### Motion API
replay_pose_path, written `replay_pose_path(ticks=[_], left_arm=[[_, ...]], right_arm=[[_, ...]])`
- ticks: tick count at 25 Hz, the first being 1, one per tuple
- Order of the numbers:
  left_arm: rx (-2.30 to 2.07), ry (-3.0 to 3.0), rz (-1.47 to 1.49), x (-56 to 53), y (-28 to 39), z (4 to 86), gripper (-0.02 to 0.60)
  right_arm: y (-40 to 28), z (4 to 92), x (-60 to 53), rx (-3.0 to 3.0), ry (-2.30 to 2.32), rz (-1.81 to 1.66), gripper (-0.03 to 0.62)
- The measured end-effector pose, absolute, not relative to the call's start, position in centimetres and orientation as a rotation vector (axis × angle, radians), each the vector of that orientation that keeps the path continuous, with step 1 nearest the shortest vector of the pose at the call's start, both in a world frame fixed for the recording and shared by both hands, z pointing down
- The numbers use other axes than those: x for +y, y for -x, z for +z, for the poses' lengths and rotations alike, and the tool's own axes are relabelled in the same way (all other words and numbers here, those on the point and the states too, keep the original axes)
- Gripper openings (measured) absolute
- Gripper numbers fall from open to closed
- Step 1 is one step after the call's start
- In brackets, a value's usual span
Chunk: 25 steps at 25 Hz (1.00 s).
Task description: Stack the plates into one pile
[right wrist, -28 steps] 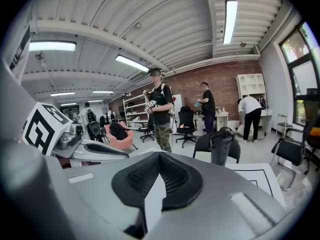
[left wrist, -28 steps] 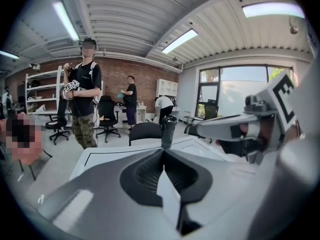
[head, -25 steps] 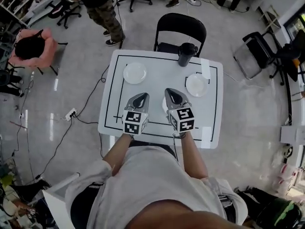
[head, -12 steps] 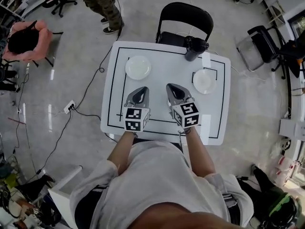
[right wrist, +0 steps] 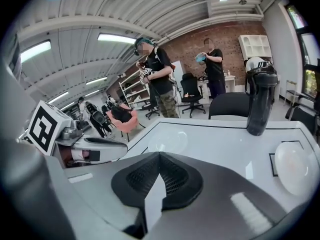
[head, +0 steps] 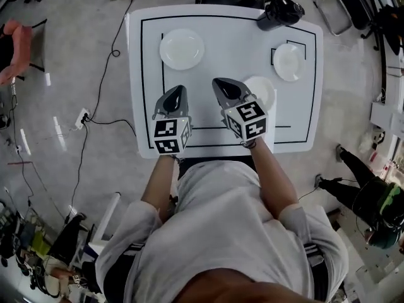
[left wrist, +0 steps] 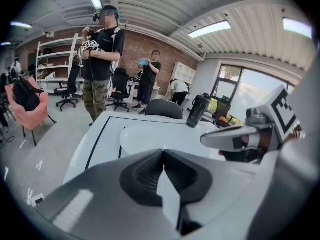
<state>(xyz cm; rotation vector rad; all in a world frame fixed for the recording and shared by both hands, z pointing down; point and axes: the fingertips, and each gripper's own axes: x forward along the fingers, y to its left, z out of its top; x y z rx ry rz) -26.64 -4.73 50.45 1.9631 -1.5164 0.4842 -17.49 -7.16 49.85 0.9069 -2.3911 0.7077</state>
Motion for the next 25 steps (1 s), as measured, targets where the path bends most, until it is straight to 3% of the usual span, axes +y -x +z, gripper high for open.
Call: replay_pose_path(ticks=[7, 19, 25], left_arm=[[-1.500, -2.055, 0.705, -7.6, 28.0, 52.6, 0.002], [-1.369, -1.889, 0.652, -13.6, 32.4, 55.4, 0.002], [-1.425, -1.863, 0.765, -15.4, 34.1, 56.7, 0.005]], right_arm=[[19.9, 51.9, -9.4, -2.363, -0.940, 0.771, 0.001], [20.0, 54.8, -13.3, -2.247, -1.127, 0.801, 0.002], [19.8, 55.8, -15.7, -2.187, -1.232, 0.790, 0.002]])
